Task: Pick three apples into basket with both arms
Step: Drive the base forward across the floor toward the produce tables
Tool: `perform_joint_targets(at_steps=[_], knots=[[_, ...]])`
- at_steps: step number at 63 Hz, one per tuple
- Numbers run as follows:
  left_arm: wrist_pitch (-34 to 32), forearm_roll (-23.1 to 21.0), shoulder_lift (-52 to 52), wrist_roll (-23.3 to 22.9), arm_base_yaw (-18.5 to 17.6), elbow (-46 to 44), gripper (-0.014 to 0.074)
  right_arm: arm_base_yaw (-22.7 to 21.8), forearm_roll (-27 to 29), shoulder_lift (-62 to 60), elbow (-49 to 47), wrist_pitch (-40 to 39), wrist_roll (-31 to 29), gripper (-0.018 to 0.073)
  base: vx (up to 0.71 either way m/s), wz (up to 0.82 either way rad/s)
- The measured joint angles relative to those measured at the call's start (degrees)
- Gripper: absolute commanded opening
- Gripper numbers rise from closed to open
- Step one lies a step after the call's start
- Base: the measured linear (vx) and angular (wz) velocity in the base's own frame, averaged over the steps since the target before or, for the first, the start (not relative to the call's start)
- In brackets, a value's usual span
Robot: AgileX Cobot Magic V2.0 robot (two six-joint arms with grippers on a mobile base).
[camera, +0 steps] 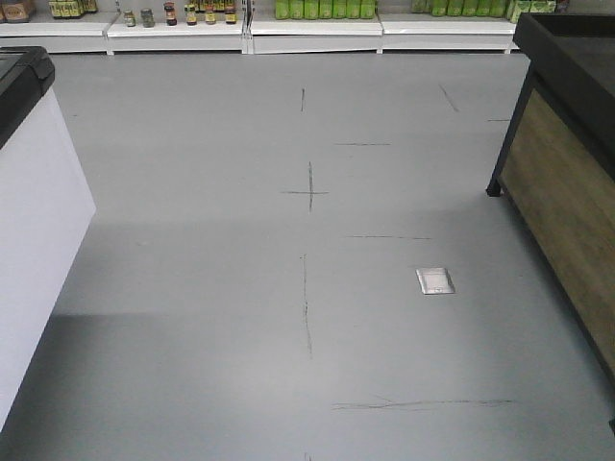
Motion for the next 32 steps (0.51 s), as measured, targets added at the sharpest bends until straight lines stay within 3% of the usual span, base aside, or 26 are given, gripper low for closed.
perform_joint_targets(at_steps=[32], knots=[[0.0, 0.0, 0.0, 0.0, 0.0, 0.0, -0.0006, 0.0, 0.0, 0.0, 0.0, 0.0, 0.0, -0.0004, 0.00, 0.00]])
